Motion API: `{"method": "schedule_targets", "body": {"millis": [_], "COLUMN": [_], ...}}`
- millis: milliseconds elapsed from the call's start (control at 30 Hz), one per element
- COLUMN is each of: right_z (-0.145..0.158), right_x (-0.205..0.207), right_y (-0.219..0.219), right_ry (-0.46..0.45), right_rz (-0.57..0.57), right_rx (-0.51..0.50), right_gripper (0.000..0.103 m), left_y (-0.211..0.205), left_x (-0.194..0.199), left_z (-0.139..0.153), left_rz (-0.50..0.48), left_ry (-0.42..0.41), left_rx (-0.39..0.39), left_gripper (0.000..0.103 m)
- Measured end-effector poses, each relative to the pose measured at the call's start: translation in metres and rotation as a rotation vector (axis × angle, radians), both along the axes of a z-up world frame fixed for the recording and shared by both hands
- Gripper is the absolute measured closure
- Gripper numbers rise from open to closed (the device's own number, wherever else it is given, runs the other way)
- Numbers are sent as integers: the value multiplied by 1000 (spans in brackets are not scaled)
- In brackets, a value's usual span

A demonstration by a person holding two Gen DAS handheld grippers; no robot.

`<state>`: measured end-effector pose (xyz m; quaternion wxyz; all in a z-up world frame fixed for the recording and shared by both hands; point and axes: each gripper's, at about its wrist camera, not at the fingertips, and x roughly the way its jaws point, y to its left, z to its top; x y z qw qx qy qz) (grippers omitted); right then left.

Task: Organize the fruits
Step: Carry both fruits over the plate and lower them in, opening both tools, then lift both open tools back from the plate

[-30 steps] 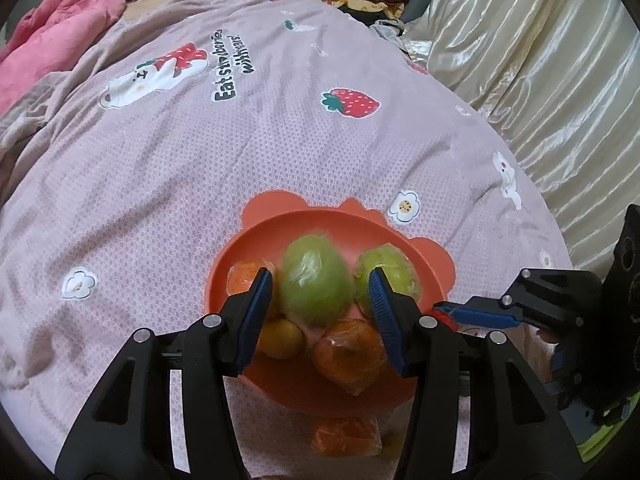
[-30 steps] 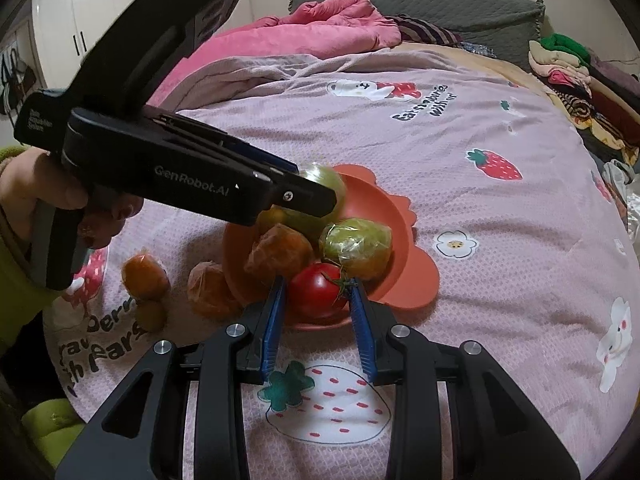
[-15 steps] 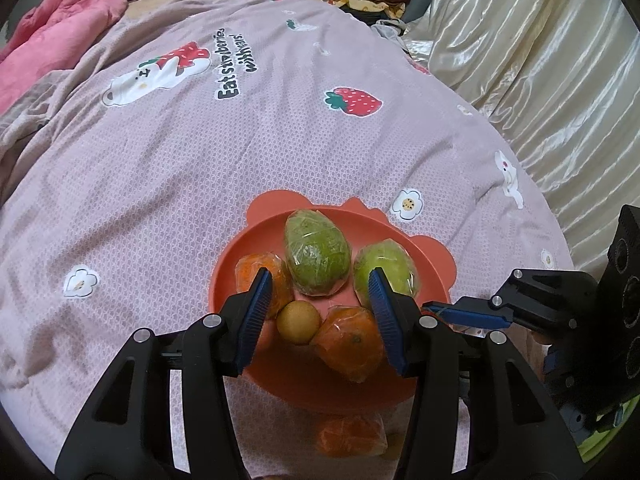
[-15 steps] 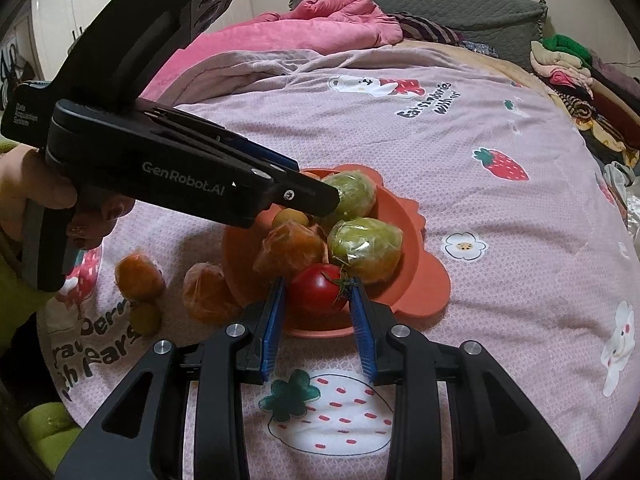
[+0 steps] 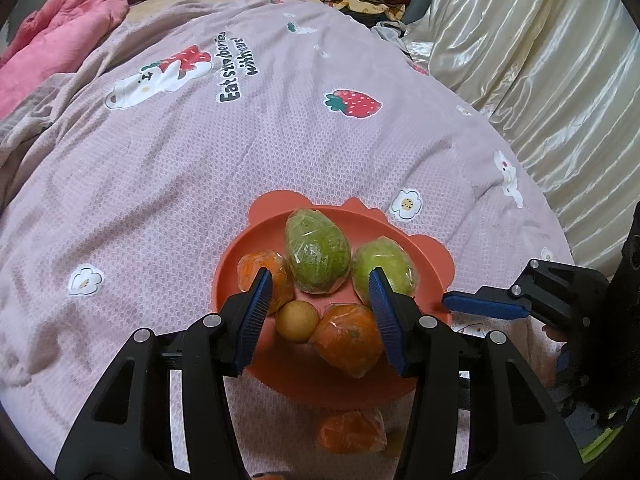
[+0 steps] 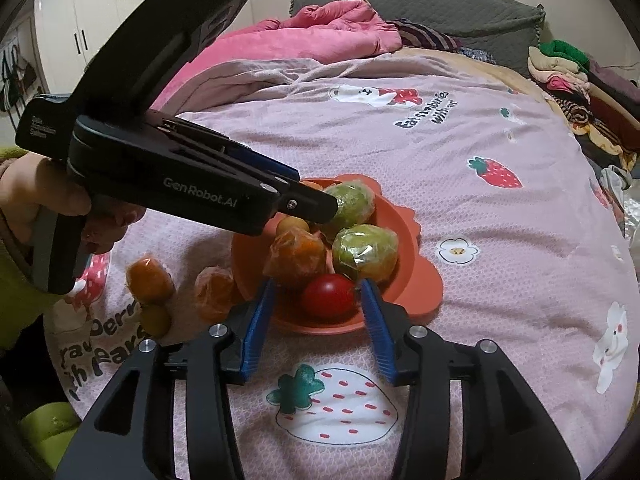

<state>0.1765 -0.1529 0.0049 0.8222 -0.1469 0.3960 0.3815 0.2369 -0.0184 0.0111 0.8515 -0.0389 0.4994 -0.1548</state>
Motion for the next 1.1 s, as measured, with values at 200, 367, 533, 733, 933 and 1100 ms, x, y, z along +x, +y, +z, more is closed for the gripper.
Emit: {"method": "schedule_targets", "body": {"millis": [200,367,533,733,933,1100], "right_z": [3,5,7,8,11,14], "right_x": [-4,-9,-13,-15,-17,-20], "right_y": [-3,-4,-5,-5,-5,-6], "right_ry": [2,-1,-1,-1,-13,-20], "right_rz": [-4,-2,-4,-8,-24,-34], "right_rx": [6,3,8,8,2,0], "right_gripper": [53,48,45,43,41,36], "left_y": [1,1,2,3,5,7], "left_x": [-2,-3,-7,-11,-15,-19], "left_z": [3,4,7,10,16,22], "left_rz": [4,9,10,19,24,27], "left_ry": [-9,-11,-19,-28,-44,-58], "left_rx": [-1,3,0,-1,-12,-21], "left_gripper": [62,61,60,55,47,47]}}
